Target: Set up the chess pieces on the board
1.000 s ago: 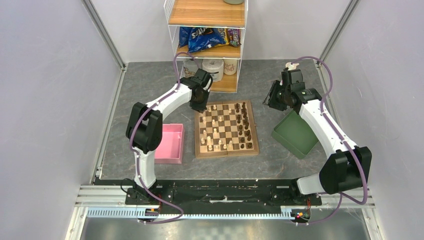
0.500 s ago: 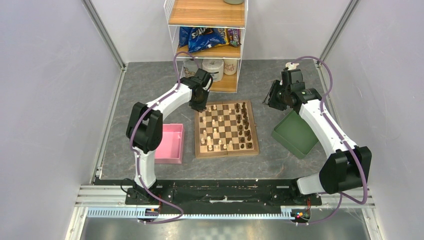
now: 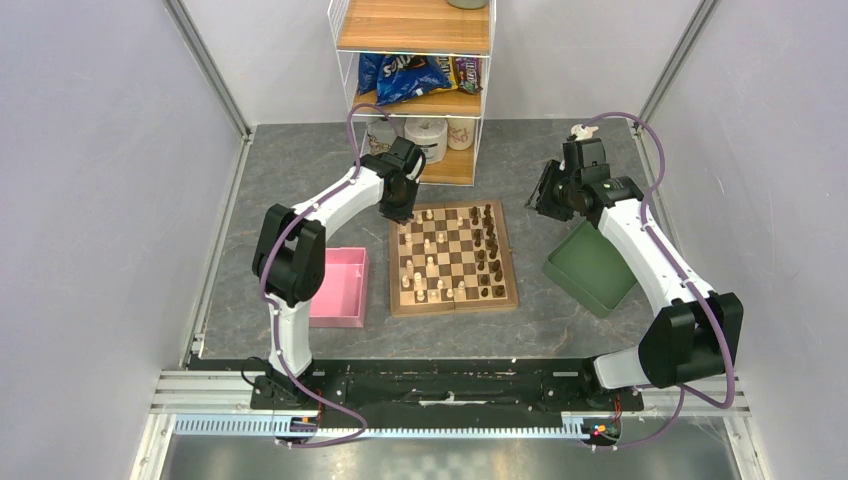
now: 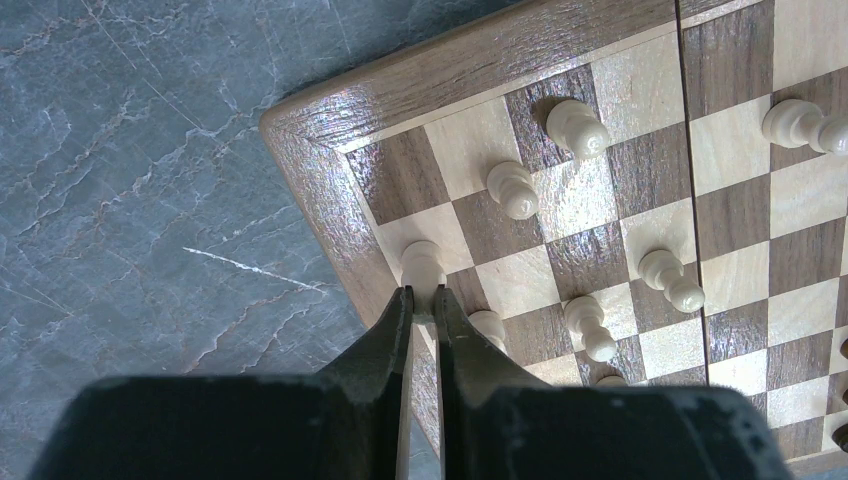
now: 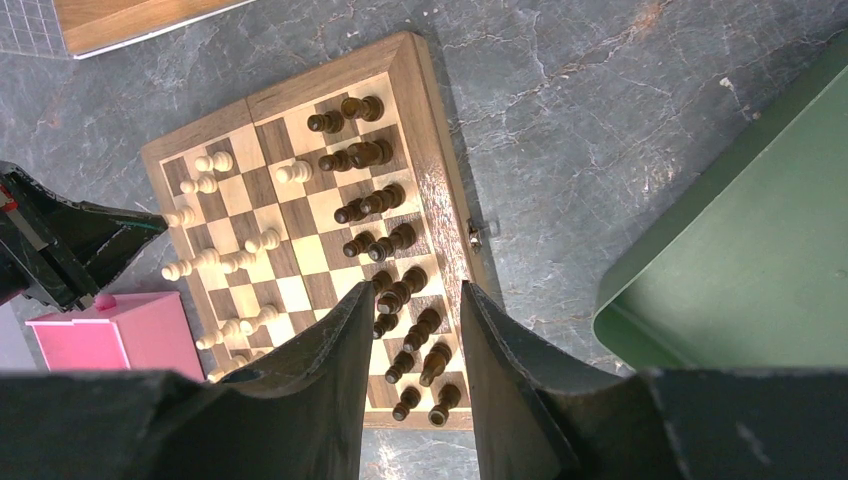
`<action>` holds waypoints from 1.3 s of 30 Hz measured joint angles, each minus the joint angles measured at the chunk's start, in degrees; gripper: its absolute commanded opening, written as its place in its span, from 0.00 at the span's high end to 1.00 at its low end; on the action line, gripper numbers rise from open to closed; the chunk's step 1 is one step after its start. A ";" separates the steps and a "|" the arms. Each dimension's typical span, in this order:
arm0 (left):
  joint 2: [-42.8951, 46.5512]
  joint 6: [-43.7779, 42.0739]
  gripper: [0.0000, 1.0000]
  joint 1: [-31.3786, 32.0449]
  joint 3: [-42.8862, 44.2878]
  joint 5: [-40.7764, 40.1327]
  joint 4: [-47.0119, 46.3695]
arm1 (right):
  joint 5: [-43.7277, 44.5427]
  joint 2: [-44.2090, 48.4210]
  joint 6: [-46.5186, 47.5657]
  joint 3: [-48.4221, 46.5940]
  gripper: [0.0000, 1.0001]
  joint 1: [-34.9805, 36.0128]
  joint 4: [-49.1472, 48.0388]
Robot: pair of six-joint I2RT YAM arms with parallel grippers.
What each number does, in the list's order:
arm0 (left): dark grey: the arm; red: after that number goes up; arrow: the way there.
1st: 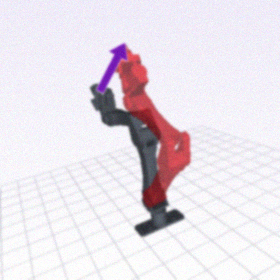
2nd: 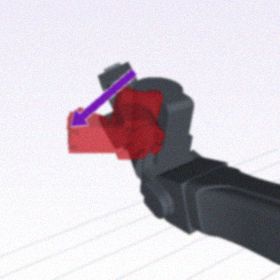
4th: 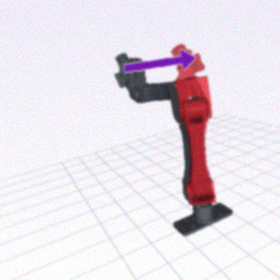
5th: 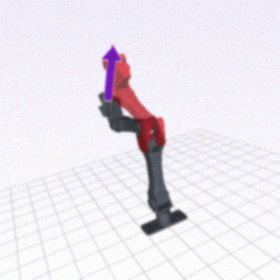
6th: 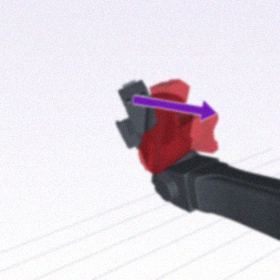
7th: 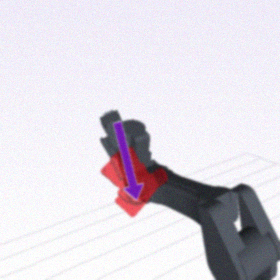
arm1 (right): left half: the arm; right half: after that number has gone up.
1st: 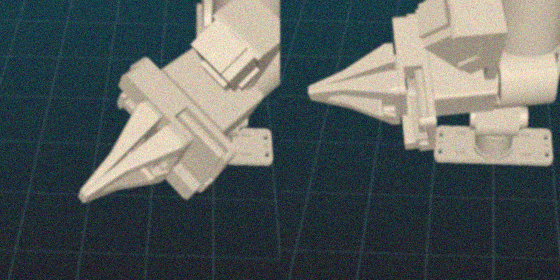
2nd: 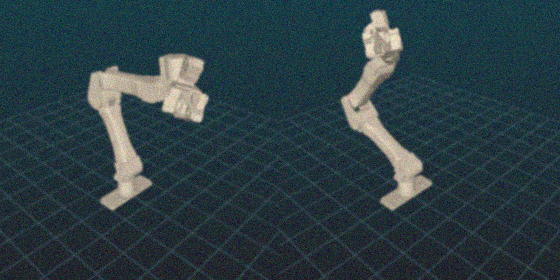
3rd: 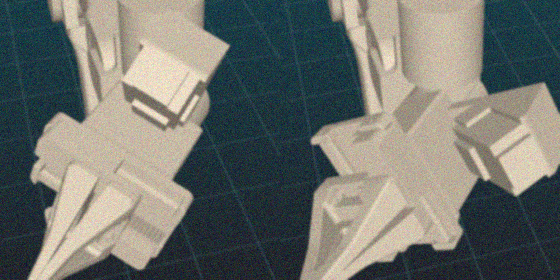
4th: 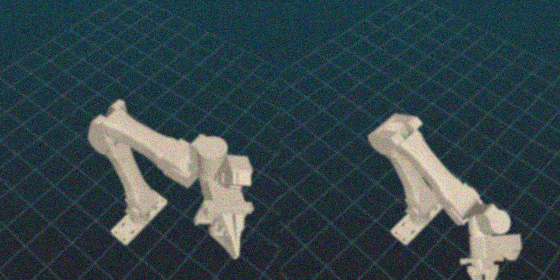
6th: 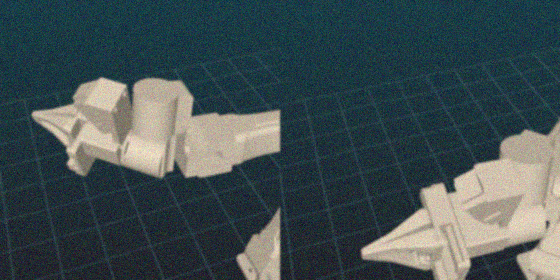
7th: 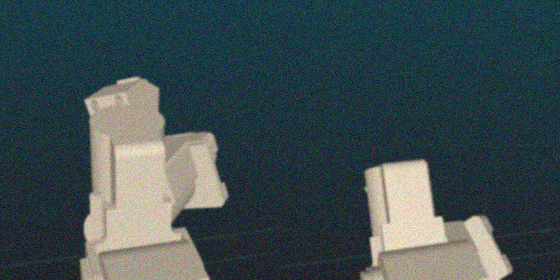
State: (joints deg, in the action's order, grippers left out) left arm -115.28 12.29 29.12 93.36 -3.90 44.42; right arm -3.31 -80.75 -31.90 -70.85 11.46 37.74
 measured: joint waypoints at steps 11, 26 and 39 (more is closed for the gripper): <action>-0.20 0.02 0.44 0.00 0.00 -0.07 -0.02 | -0.46 0.00 0.00 0.00 0.55 0.00 0.00; 6.75 0.04 0.39 0.02 -0.33 0.02 -0.42 | -0.94 0.00 0.04 0.00 0.54 0.00 0.00; 22.75 0.37 0.37 3.54 -12.87 0.79 -0.22 | -5.75 -0.07 0.85 -0.22 0.52 1.88 0.00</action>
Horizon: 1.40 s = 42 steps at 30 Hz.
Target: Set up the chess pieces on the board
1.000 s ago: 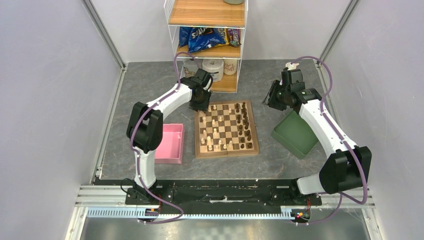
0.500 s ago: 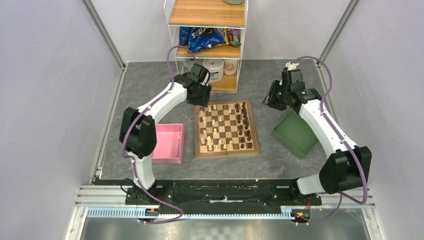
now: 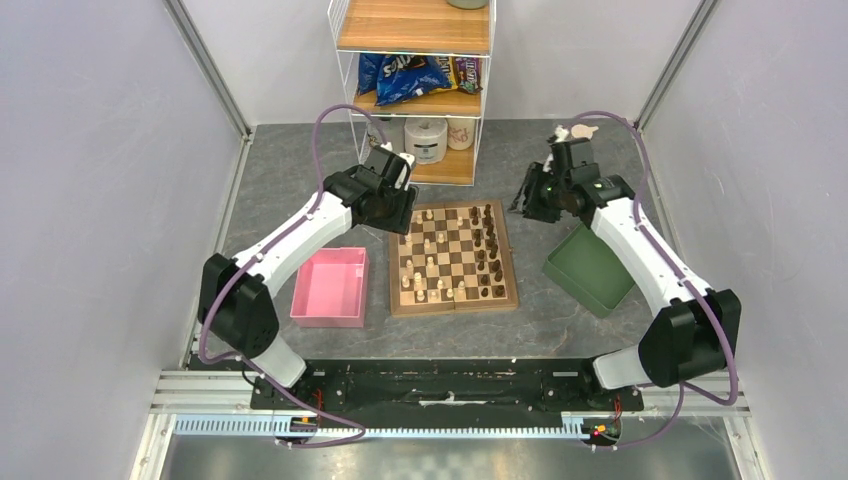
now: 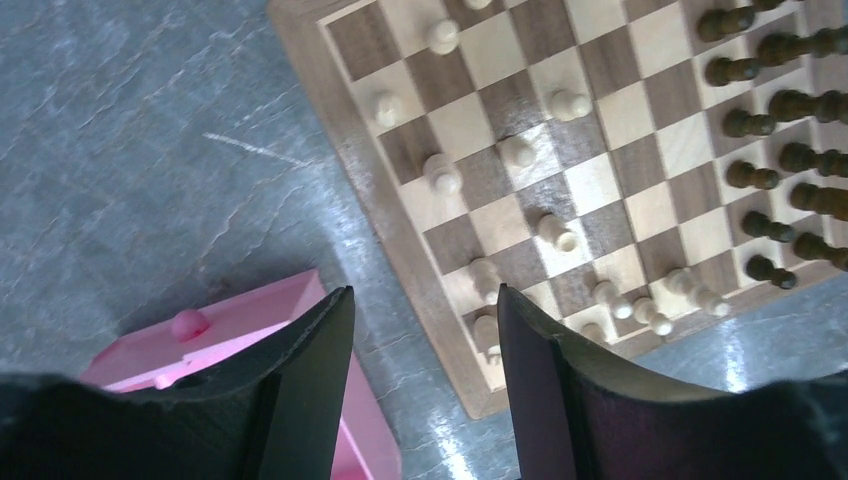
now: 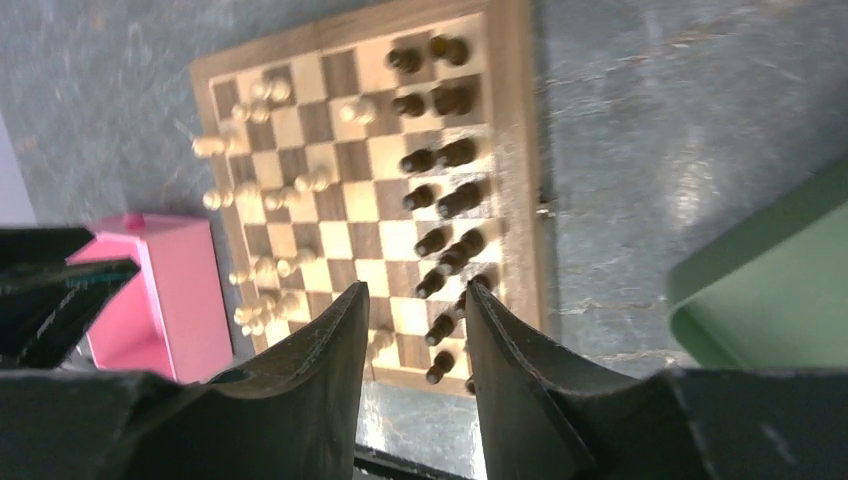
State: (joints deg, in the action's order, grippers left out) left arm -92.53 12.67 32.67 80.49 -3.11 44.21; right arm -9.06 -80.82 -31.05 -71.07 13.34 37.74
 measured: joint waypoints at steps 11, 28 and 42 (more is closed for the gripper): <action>8.76 0.44 0.33 -7.37 -8.26 -4.07 -1.03 | 2.08 -13.97 4.37 -13.49 0.55 17.94 4.20; 16.39 0.22 0.32 -9.46 -11.08 8.17 -3.50 | 13.42 -9.27 2.05 -10.45 0.54 25.42 8.22; 16.20 -0.35 0.32 -5.31 -10.36 7.61 -3.28 | 19.21 -6.36 0.59 -8.83 0.53 25.31 8.24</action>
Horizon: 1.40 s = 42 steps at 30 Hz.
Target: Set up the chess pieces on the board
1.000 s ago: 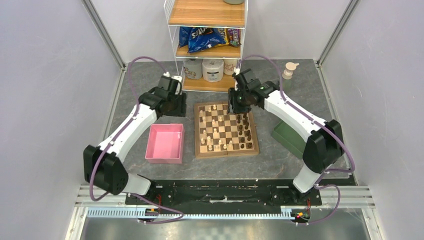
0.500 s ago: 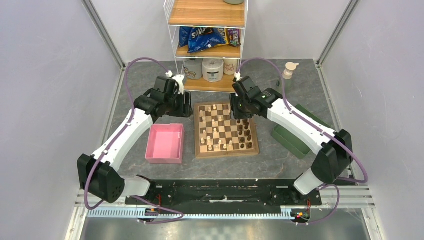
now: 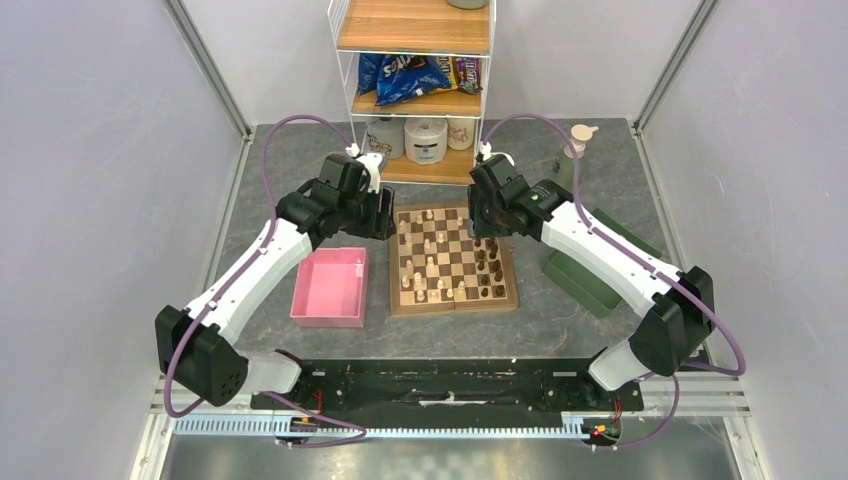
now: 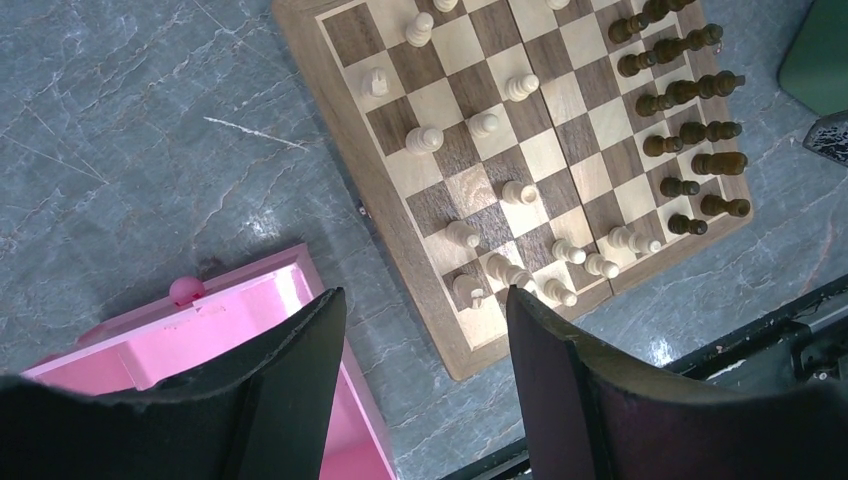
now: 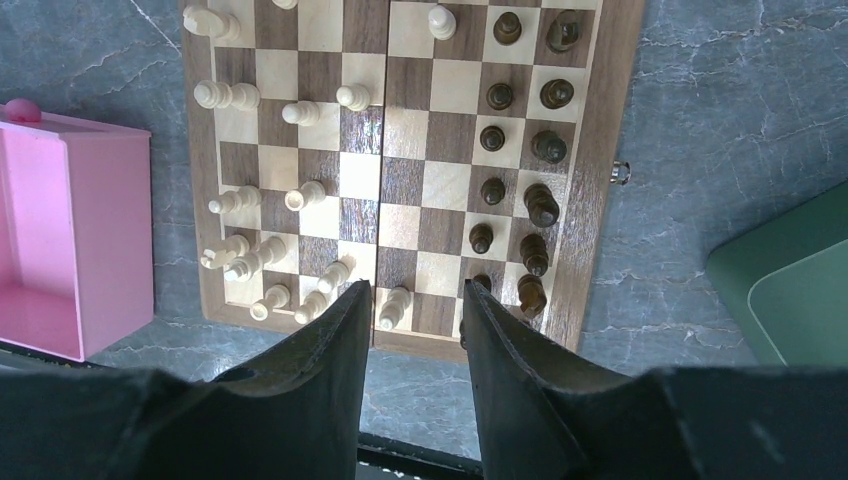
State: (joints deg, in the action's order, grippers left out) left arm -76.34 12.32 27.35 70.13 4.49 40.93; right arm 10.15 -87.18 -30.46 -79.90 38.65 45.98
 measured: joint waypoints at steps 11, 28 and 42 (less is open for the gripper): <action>0.13 0.00 0.33 0.68 -2.14 -0.09 0.26 | 0.31 0.00 -0.07 0.00 0.53 -0.04 -0.20; -4.35 -0.02 0.32 0.74 0.72 -0.90 0.94 | 0.26 -0.76 -0.22 0.00 0.53 -1.05 -1.70; -6.54 -0.74 0.34 0.76 1.75 -0.90 0.83 | 0.31 -0.20 0.00 2.40 0.51 -2.56 -6.64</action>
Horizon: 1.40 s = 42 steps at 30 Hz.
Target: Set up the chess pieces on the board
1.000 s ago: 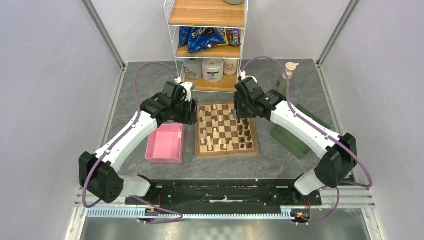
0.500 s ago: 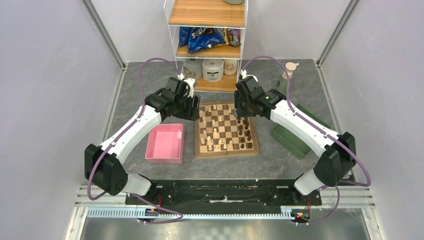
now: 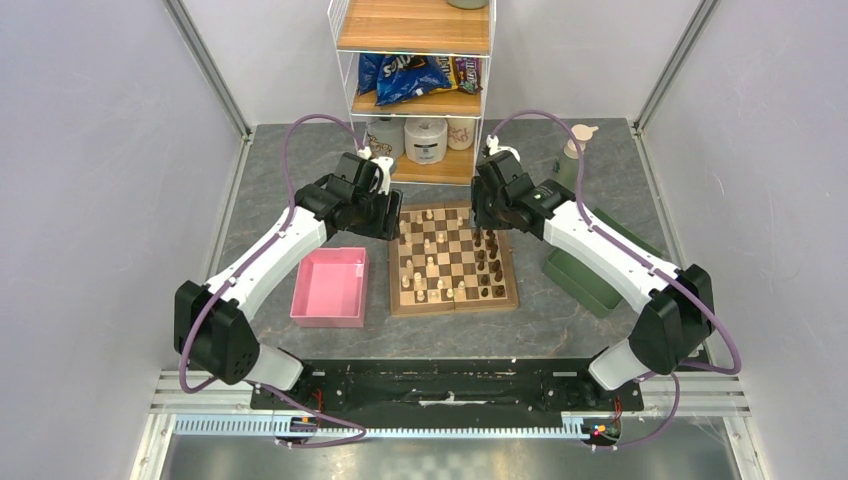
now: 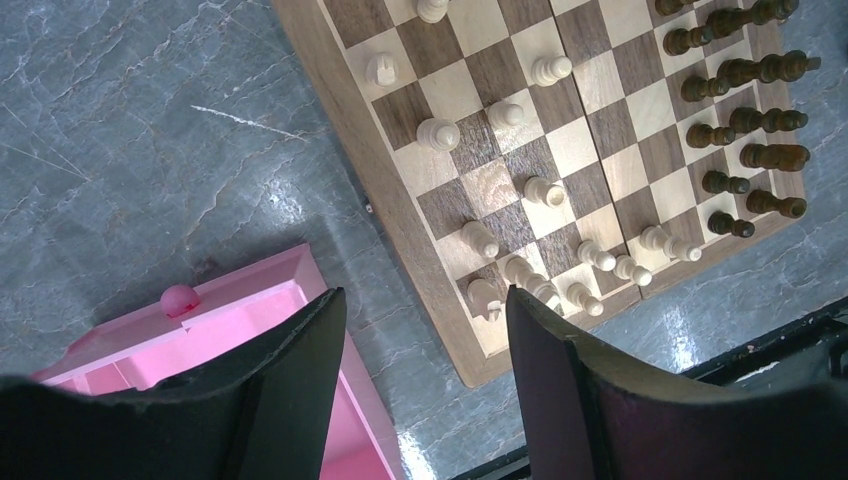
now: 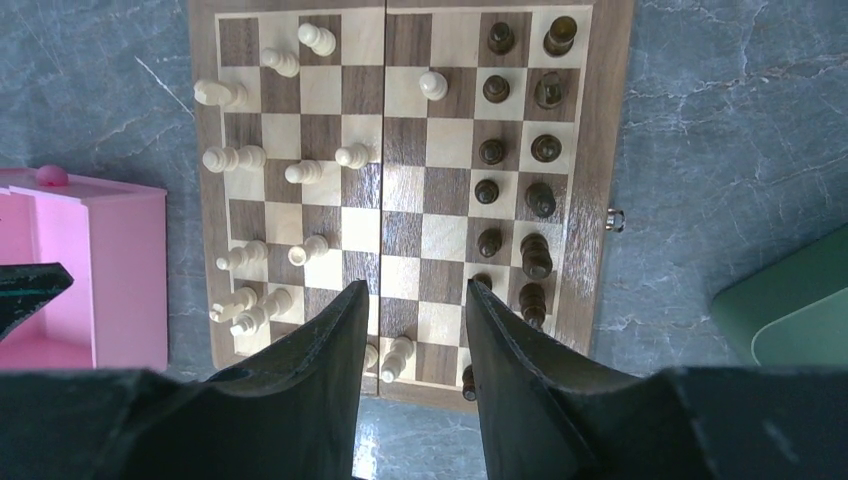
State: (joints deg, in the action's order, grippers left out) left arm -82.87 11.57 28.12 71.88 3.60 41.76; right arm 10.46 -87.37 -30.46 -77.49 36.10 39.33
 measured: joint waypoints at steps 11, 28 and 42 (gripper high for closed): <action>-1.16 -0.76 0.36 0.04 -0.04 -0.59 -0.33 | -0.02 0.00 0.04 0.00 0.46 -0.76 -2.86; -3.61 -0.79 0.18 0.04 3.15 -2.23 -4.74 | 2.29 0.76 1.55 3.85 0.04 -3.82 -10.03; -9.97 -2.67 0.12 0.02 10.01 -5.11 -8.35 | 4.17 3.61 3.56 7.32 0.04 -18.14 -19.93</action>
State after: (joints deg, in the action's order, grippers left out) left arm -92.84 8.91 28.14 81.89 -1.52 33.41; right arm 14.63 -83.77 -26.89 -70.17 17.96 19.40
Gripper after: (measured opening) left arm 0.879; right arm 0.968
